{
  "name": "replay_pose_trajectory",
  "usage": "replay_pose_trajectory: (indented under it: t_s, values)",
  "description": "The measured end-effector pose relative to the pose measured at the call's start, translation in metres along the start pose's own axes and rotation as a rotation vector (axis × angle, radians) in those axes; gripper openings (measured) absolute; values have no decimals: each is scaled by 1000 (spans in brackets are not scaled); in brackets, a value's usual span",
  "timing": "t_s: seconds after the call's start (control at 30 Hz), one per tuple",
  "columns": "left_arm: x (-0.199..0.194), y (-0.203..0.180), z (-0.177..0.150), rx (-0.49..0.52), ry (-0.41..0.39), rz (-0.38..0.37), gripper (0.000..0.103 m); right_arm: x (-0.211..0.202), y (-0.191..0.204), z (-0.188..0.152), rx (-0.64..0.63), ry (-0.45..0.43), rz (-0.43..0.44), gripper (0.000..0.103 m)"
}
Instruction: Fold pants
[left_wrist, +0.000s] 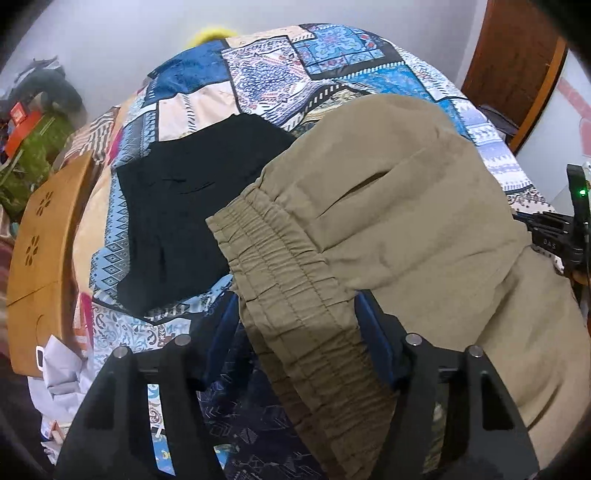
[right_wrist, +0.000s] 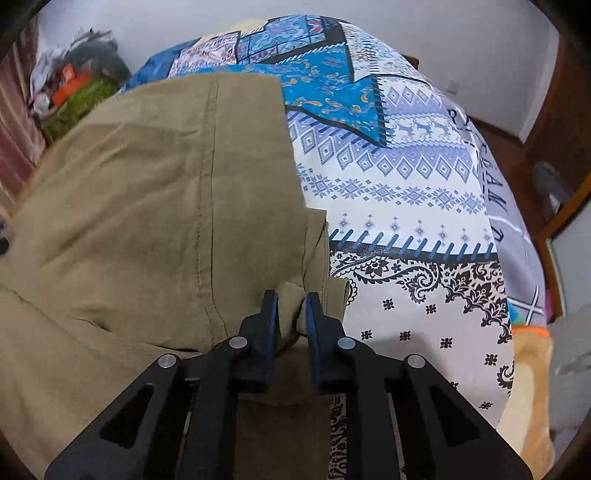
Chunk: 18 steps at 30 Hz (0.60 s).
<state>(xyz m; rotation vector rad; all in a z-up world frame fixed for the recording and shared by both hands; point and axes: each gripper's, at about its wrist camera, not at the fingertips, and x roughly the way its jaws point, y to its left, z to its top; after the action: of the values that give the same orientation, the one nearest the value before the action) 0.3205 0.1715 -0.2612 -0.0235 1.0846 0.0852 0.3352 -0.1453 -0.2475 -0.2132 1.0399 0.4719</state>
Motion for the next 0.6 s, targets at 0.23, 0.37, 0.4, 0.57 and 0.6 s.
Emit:
replay_pose_trajectory:
  t_s: [0.23, 0.37, 0.4, 0.57, 0.6]
  values:
    - [8, 14, -1, -57, 9, -25, 86, 4, -15, 11, 61, 94, 50, 20]
    - [-5, 32, 5, -151, 39, -95, 86, -15, -24, 21, 46, 99, 60, 33]
    - [-9, 34, 6, -147, 26, -80, 87, -24, -27, 23, 51, 82, 61, 38]
    - [-21, 53, 21, -128, -15, -27, 93, -67, -37, 39, 91, -73, 69, 46]
    - [-20, 58, 25, -141, -20, -29, 93, -74, -36, 48, 100, -107, 76, 47]
